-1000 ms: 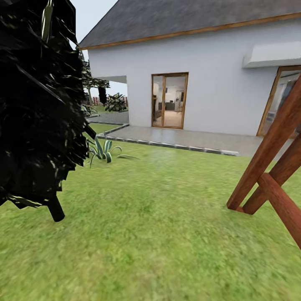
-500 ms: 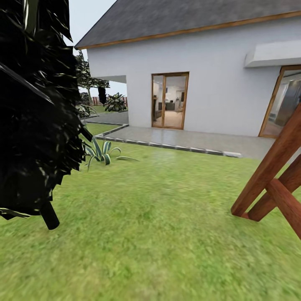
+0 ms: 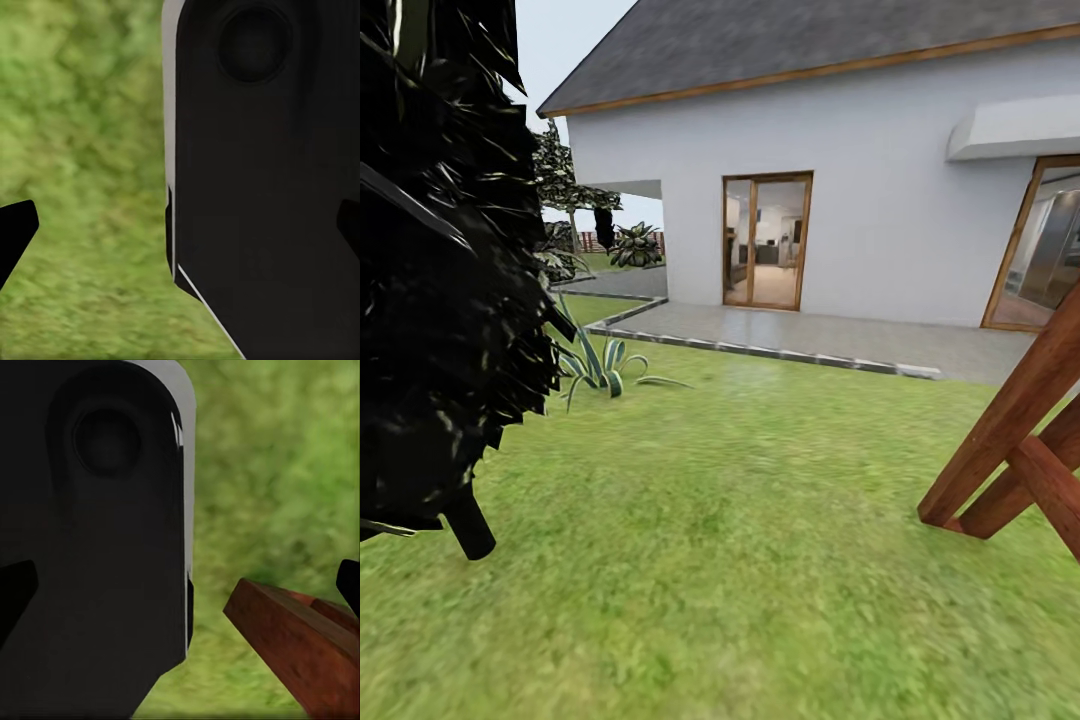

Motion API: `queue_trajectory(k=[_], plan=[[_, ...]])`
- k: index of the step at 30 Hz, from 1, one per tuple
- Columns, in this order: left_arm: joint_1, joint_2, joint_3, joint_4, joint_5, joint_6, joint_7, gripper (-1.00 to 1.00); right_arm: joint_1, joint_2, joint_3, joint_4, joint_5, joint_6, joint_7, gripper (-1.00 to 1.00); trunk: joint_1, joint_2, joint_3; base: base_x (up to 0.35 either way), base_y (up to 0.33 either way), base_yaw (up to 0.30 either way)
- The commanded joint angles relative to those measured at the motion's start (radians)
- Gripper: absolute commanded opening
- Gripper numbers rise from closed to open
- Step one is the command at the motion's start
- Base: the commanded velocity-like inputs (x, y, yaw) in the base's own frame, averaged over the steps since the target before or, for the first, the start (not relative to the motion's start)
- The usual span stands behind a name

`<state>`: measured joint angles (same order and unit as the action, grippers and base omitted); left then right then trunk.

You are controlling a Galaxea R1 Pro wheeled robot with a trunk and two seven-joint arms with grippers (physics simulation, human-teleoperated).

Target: Take the three Easter eggs out of the wicker basket on the lawn in the garden, then place them on the lawn next to a single tree (choose any tree) so that all three eggs are next to the same tree and none are left in the basket.

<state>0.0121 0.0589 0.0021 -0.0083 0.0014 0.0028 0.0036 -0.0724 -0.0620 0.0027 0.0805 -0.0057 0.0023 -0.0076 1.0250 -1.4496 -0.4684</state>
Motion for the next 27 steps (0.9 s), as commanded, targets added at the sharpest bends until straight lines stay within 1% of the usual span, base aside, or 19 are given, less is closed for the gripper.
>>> queue_trajectory(k=[1,7,27], plan=[[0.0,0.0,0.0,-0.001,0.0,0.0,0.0,1.0,-0.001,0.0,0.0,0.003,0.0,-0.001,-0.002,1.0,0.0,0.0,-0.001,0.034,0.0,0.0],[0.0,0.0,0.0,-0.001,-0.003,0.003,0.0,1.0,-0.001,0.001,0.001,0.004,0.001,-0.004,-0.004,1.0,0.0,0.0,-0.001,0.243,0.0,0.0],[0.0,-0.001,0.0,-0.001,-0.003,0.003,0.0,1.0,-0.001,0.001,0.0,0.004,0.0,-0.004,-0.005,1.0,0.0,0.0,-0.001,0.332,0.0,0.0]])
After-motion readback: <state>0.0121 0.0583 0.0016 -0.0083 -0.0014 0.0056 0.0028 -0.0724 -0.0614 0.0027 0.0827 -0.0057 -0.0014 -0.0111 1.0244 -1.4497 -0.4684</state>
